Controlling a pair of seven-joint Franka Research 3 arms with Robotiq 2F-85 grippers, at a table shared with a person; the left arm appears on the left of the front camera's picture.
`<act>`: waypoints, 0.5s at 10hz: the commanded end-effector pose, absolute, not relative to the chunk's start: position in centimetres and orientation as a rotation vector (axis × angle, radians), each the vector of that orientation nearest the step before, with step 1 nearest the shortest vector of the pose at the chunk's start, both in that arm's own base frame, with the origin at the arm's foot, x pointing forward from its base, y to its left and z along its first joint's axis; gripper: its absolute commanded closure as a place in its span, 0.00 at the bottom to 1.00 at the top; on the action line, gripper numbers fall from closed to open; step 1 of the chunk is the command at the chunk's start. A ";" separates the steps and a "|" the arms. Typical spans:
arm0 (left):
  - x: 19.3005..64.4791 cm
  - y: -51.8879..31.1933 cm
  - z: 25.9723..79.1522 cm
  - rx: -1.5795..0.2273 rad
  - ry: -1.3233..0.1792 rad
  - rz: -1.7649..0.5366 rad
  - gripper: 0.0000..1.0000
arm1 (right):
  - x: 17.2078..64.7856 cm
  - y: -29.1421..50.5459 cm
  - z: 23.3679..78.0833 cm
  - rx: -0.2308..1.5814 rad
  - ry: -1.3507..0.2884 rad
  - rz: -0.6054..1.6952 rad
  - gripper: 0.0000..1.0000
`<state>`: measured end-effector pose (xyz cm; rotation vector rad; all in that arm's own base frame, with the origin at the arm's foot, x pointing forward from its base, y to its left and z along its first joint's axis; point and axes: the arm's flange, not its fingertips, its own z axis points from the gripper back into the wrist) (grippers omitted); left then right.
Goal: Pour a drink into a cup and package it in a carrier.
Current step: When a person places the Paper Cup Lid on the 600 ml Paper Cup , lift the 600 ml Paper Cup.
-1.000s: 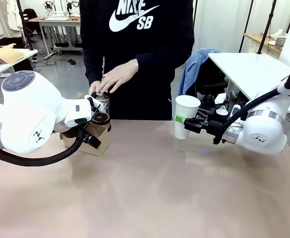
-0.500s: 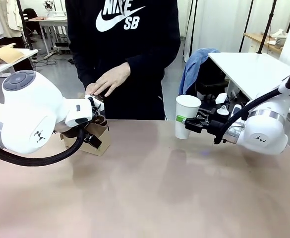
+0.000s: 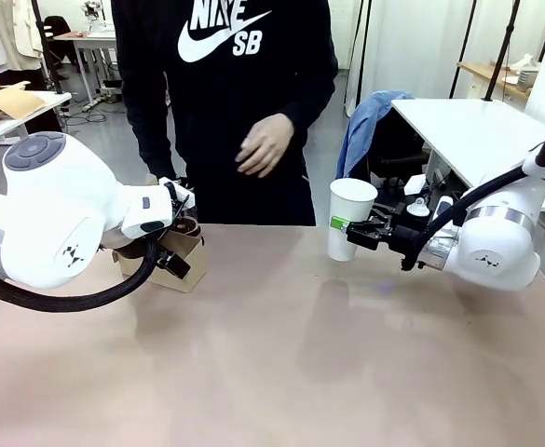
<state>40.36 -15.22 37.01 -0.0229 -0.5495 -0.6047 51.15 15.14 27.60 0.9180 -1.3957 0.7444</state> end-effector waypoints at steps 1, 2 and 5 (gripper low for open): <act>40.4 -15.2 37.0 -0.025 -0.550 -0.604 0.00 | 51.0 15.2 28.0 0.914 -1.398 0.747 0.20; 40.4 -15.2 37.0 -0.025 -0.550 -0.604 0.00 | 51.0 15.2 28.0 0.914 -1.398 0.747 0.20; 40.4 -15.2 37.0 -0.025 -0.550 -0.604 0.00 | 51.0 15.2 28.0 0.914 -1.398 0.747 0.20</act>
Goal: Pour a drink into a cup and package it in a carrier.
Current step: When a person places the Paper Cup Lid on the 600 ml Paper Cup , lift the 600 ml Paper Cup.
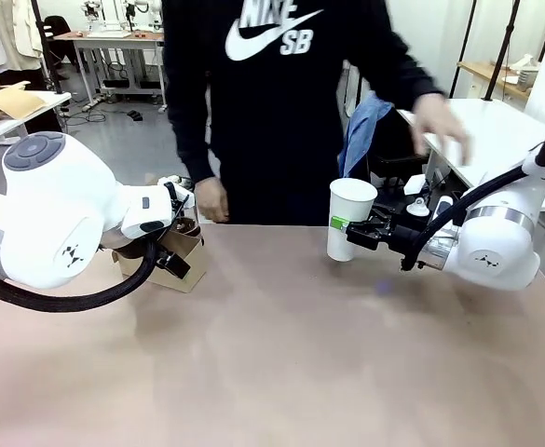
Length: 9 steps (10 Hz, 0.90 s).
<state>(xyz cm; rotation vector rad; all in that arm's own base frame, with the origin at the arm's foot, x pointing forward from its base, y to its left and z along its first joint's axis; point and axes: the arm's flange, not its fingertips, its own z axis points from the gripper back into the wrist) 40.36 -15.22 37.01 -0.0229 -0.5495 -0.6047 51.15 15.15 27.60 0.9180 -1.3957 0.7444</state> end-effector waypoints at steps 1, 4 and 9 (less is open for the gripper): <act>40.4 -15.2 37.0 -0.025 -0.550 -0.604 0.00 | 51.0 15.2 28.0 0.914 -1.398 0.747 0.20; 40.4 -15.2 37.0 -0.025 -0.550 -0.604 0.00 | 51.0 15.2 28.0 0.914 -1.398 0.747 0.20; 40.4 -15.2 37.0 -0.025 -0.550 -0.604 0.00 | 51.0 15.2 28.0 0.914 -1.398 0.747 0.20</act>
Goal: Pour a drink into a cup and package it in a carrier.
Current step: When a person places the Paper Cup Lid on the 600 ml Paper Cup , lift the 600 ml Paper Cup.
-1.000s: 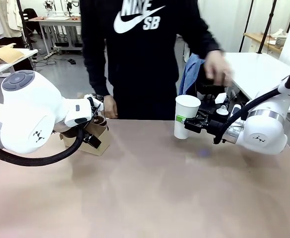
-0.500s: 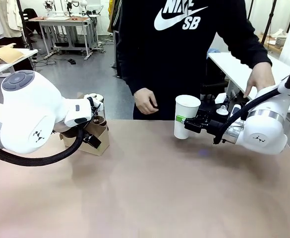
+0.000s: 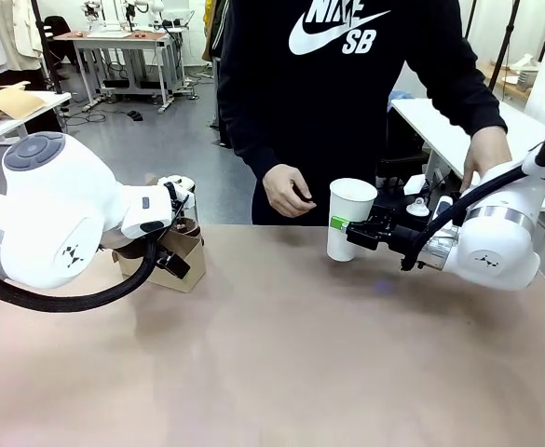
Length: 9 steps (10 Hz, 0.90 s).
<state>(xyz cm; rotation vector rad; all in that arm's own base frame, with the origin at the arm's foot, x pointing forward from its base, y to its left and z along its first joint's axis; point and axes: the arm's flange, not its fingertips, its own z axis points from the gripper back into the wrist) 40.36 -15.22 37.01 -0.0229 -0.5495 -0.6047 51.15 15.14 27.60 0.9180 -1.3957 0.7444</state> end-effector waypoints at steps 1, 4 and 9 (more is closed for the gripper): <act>40.4 -15.2 37.0 -0.025 -0.550 -0.604 0.00 | 51.0 15.2 28.0 0.914 -1.398 0.747 0.20; 40.4 -15.2 37.0 -0.025 -0.550 -0.604 0.00 | 51.0 15.2 28.0 0.914 -1.398 0.747 0.20; 40.4 -15.2 37.0 -0.025 -0.550 -0.604 0.00 | 51.0 15.2 28.0 0.914 -1.398 0.747 0.20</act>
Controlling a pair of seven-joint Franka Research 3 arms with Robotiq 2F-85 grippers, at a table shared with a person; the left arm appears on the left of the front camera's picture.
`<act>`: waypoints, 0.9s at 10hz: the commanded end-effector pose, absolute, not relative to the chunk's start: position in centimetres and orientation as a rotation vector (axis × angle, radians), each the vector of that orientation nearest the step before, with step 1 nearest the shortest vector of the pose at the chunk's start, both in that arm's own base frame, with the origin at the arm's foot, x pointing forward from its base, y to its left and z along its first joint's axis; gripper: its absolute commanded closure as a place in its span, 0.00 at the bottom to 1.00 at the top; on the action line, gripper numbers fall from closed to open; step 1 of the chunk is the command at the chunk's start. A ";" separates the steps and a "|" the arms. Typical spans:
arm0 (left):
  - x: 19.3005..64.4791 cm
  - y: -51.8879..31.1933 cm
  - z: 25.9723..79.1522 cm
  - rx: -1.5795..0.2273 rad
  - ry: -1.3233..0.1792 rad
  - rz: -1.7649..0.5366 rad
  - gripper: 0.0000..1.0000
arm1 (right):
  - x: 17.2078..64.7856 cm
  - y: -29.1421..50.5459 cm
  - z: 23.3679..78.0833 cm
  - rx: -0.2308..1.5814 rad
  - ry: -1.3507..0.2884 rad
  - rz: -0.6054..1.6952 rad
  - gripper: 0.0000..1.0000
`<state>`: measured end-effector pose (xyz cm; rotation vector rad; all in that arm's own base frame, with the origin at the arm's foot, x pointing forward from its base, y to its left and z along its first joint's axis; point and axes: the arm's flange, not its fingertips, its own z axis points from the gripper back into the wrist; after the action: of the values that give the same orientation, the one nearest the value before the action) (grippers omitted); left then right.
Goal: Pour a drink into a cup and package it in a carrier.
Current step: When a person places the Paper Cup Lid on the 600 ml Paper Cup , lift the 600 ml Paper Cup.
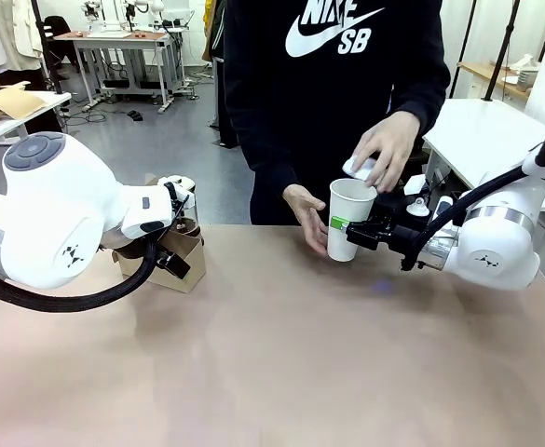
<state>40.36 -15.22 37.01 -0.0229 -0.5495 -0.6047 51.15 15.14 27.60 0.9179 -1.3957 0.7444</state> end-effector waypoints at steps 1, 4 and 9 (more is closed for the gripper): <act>40.4 -15.2 37.0 -0.025 -0.550 -0.604 0.00 | 51.0 15.2 28.0 0.914 -1.398 0.747 0.20; 40.4 -15.2 37.0 -0.025 -0.550 -0.604 0.00 | 51.0 15.2 28.0 0.914 -1.398 0.747 0.20; 40.4 -15.2 37.0 -0.025 -0.550 -0.604 0.00 | 51.0 15.2 28.0 0.914 -1.398 0.747 0.20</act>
<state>40.36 -15.22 37.01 -0.0229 -0.5495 -0.6047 51.15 15.01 27.54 0.9153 -1.3946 0.7424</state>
